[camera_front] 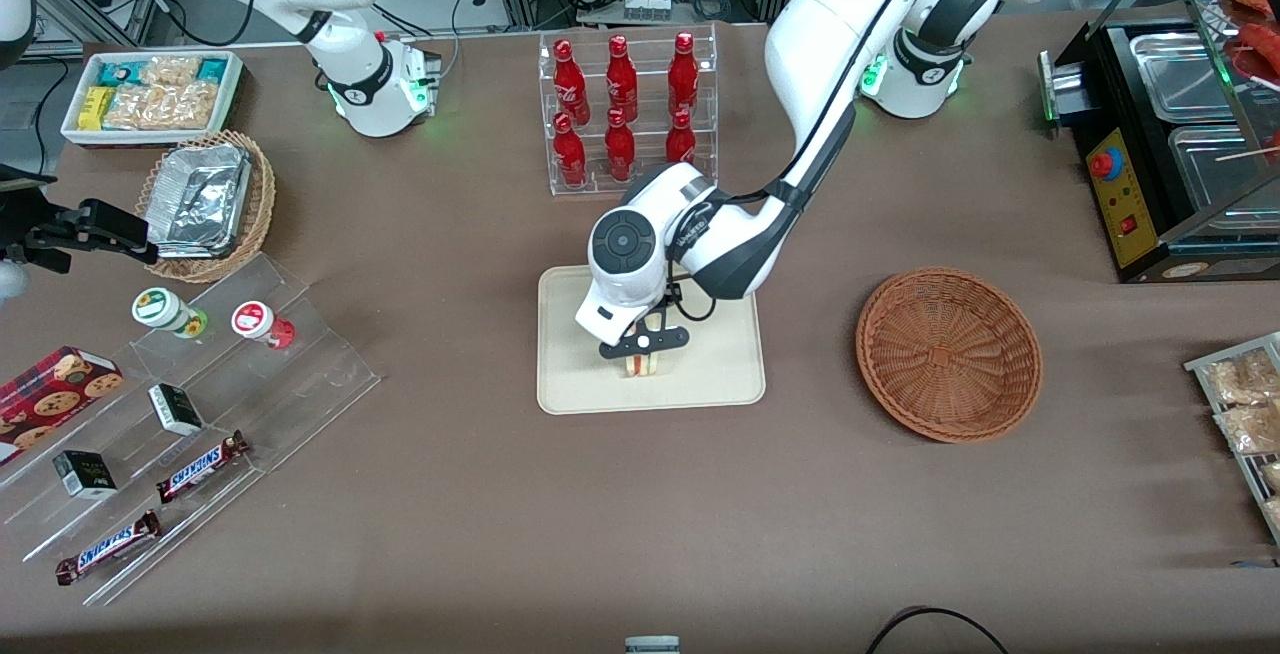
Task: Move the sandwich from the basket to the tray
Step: 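Lift the sandwich and carry it over the cream tray, then lower the sandwich onto the tray and open the left gripper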
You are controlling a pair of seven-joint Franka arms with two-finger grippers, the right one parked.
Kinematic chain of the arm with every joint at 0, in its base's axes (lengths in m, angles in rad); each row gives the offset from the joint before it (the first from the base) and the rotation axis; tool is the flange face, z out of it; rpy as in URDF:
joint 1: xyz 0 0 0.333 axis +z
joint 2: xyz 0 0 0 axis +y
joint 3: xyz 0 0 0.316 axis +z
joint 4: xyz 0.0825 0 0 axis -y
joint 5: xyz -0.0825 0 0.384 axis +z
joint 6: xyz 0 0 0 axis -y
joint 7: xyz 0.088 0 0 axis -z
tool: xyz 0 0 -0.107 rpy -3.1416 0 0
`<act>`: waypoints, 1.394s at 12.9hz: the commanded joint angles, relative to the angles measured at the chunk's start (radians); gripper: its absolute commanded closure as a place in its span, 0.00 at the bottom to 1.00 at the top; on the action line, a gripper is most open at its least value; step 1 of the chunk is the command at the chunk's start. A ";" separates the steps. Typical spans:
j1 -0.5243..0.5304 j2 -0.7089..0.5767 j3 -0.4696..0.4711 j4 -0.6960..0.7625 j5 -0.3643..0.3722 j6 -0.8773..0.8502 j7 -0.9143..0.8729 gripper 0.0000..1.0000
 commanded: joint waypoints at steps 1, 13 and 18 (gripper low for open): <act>-0.027 0.030 0.012 0.038 -0.004 0.005 -0.036 1.00; -0.020 -0.022 0.017 0.039 -0.003 -0.004 -0.035 0.00; 0.005 -0.131 0.018 0.039 -0.007 -0.075 -0.027 0.00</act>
